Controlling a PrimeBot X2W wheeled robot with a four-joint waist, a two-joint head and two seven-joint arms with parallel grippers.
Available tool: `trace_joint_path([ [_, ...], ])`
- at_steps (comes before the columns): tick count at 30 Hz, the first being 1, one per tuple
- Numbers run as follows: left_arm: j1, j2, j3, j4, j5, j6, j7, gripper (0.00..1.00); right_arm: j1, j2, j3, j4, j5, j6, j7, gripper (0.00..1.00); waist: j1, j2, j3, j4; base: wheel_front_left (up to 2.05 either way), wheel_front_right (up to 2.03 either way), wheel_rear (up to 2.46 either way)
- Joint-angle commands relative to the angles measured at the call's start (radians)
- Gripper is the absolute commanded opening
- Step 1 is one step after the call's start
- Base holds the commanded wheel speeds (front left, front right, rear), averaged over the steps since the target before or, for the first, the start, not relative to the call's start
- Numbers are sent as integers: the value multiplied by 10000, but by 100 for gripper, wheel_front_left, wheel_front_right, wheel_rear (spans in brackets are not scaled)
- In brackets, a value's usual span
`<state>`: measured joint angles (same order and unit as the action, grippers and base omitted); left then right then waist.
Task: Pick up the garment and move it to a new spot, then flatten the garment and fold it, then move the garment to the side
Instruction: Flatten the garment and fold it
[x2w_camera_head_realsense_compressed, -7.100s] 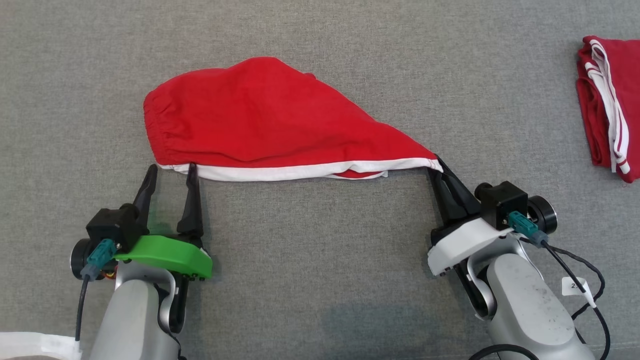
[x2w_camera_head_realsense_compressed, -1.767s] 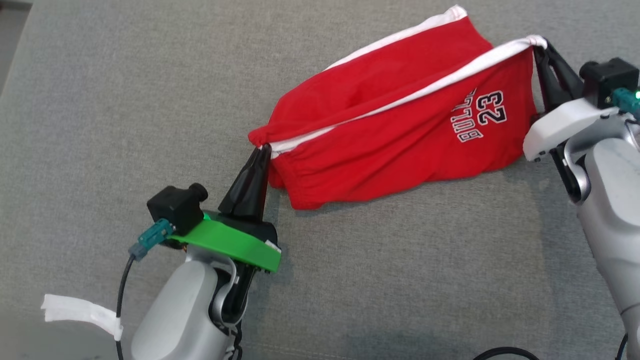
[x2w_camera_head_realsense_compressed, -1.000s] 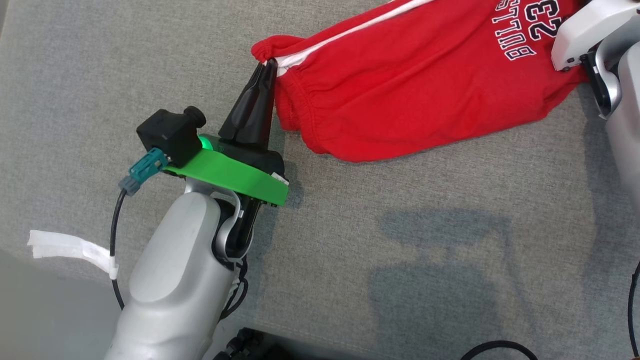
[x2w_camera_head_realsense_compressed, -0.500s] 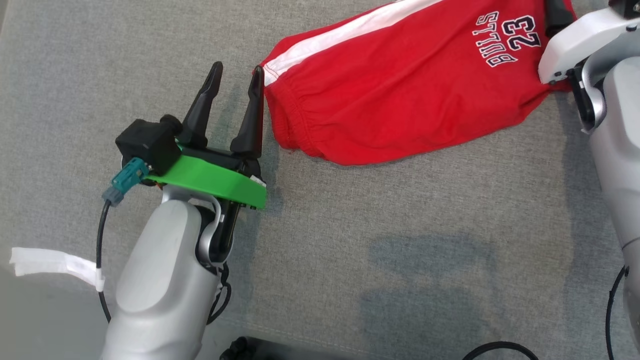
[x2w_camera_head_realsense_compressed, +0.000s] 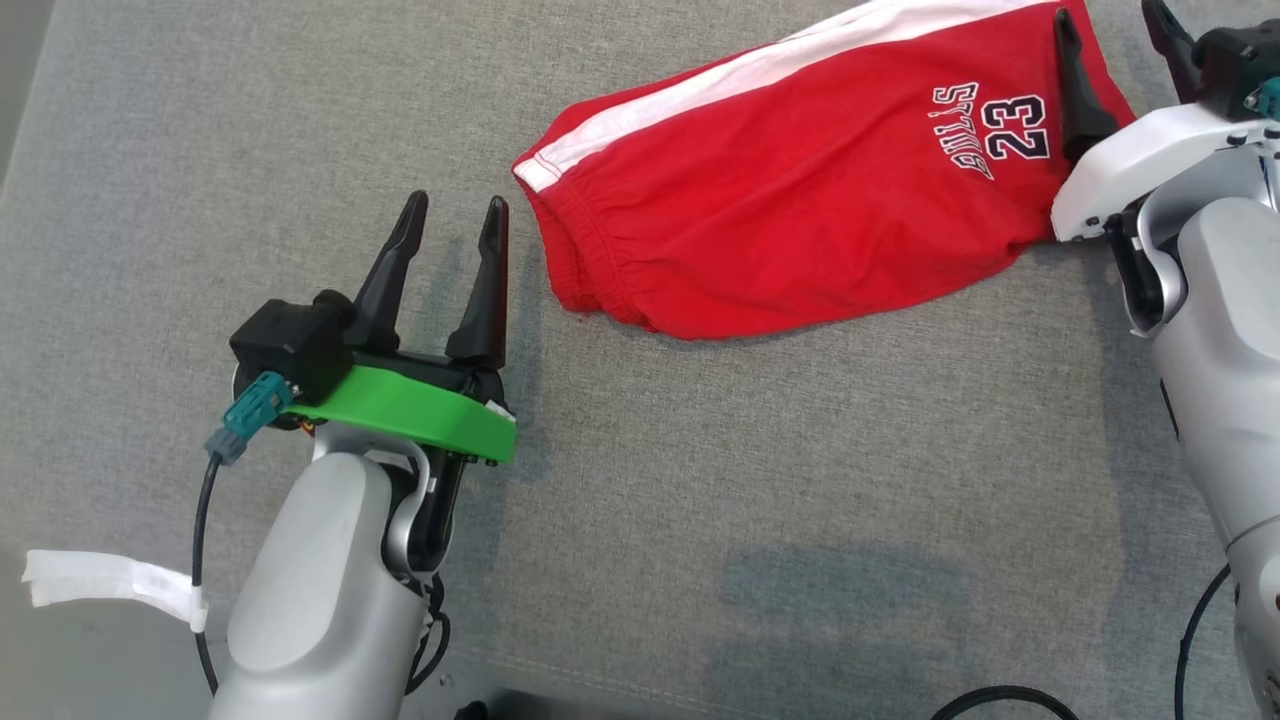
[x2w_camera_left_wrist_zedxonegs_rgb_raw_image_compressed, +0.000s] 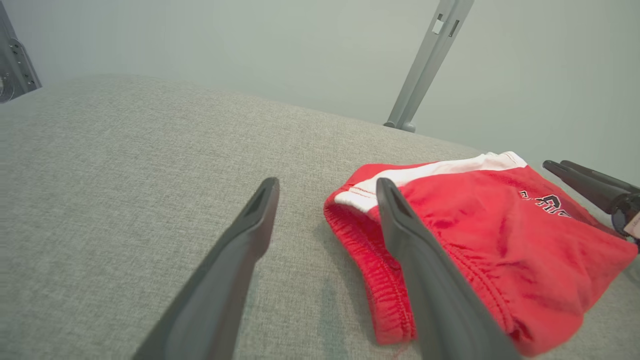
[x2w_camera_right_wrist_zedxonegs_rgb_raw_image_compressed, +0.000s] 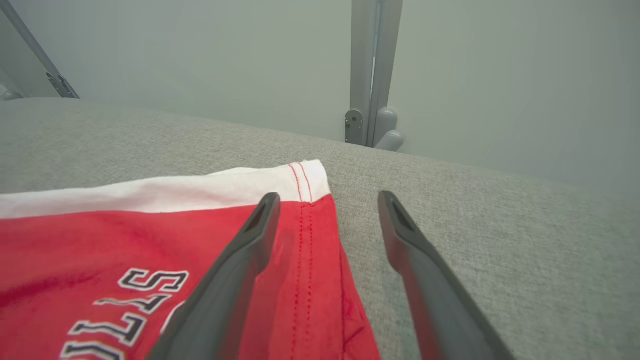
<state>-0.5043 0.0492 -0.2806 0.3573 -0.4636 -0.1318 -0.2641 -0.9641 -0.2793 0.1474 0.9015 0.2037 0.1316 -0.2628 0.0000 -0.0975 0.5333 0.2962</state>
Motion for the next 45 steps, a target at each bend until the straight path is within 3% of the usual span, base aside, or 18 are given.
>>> trace_joint_path([
  [1,148,33,103,-22,37,16,9,100,185,-1,80,26,203,-20,-25,100,0,1,-27,4,0,0,0],
  [10,263,32,-63,48,-15,15,9,100,-73,105,650,1557,660,-21,550,98,0,1,-99,72,0,0,0],
  [11,251,32,-73,55,-17,15,7,100,-112,127,701,1692,676,-21,575,63,0,1,-111,81,0,0,0],
  [12,248,32,-87,59,-5,16,9,100,-128,147,739,1798,714,-21,565,10,0,1,-141,89,0,0,0],
  [13,263,32,-87,61,29,15,9,100,-126,168,767,1922,753,-21,567,0,0,1,-181,88,0,0,0],
  [23,776,32,82,294,468,15,9,100,595,451,421,2321,1766,-21,81,0,0,1,-1221,-492,0,0,0],
  [36,1985,146,493,677,829,15,9,100,3022,729,-17,883,3028,-21,-20,0,0,1,-2814,-1834,0,0,0],
  [45,2484,153,489,652,834,16,9,100,3854,645,-272,34,3027,-21,-23,0,0,1,-3064,-1962,0,0,0],
])
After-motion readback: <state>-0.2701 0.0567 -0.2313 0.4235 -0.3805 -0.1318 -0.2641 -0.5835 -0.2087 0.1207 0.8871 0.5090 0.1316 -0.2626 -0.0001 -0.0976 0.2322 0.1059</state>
